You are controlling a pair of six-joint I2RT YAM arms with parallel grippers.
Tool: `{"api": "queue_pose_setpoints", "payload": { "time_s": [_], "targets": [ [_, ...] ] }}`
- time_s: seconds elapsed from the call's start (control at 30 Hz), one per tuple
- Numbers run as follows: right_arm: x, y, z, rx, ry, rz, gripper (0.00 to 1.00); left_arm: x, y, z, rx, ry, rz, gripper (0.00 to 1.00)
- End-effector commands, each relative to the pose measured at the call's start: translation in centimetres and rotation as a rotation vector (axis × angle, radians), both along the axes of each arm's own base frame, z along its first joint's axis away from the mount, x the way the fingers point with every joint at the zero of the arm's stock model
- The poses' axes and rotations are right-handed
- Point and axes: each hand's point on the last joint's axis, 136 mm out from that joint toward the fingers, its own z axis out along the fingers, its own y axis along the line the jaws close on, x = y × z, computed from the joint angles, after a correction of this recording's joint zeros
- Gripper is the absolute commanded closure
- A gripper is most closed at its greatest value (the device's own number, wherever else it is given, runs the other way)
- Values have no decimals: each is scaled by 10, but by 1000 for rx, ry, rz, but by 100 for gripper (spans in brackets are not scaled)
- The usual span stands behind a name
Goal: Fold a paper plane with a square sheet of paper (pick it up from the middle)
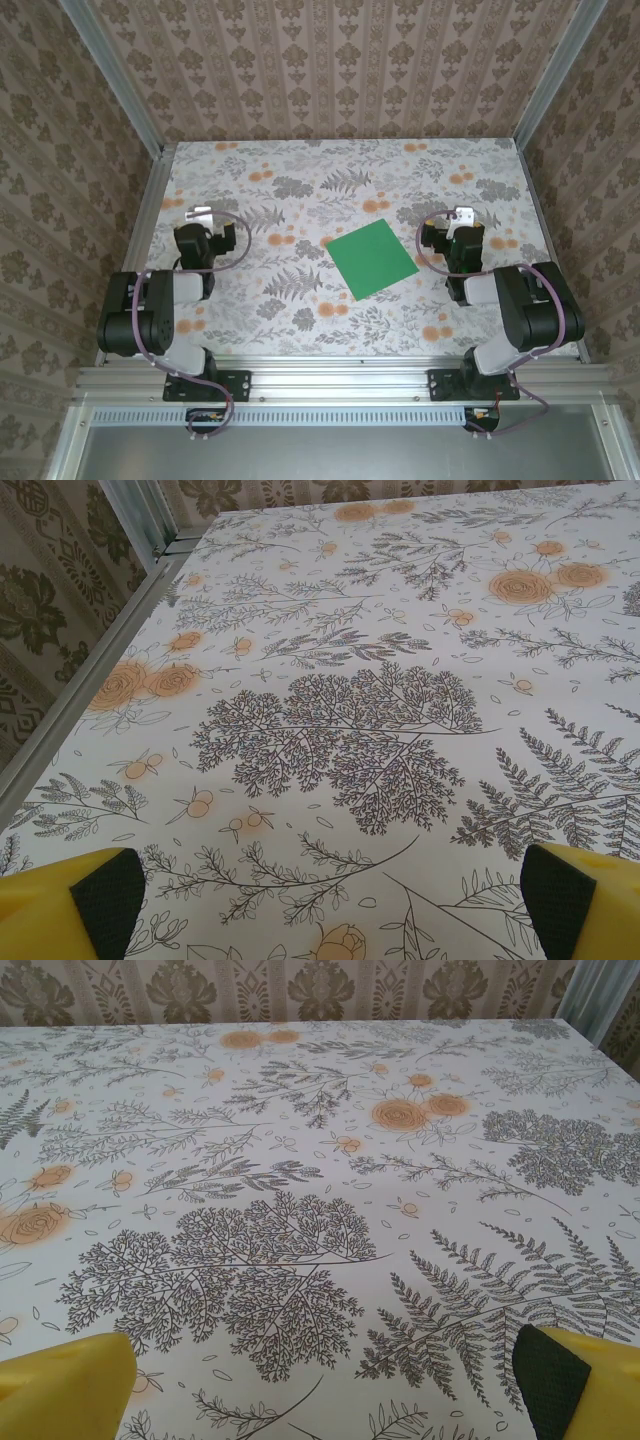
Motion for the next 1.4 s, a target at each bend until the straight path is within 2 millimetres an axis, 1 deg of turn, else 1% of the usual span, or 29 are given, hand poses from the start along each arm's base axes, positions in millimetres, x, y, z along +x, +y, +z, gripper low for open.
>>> {"api": "queue_pose_setpoints", "payload": {
  "time_s": [0.0,1.2,1.27,1.3,1.37],
  "targets": [
    [6,1,13,20,-46,5,0,-1,3,4,-1,-18,11,0],
    [7,2,13,20,-44,11,0,-1,3,4,0,-20,11,0],
    [8,7,12,20,-37,43,0,0,-4,4,-4,-13,-36,0],
    [9,7,12,25,-36,45,0,2,-12,4,-9,2,-82,0],
    [8,6,11,35,-33,52,0,0,-10,8,-17,-5,-79,0]
  ]
}}
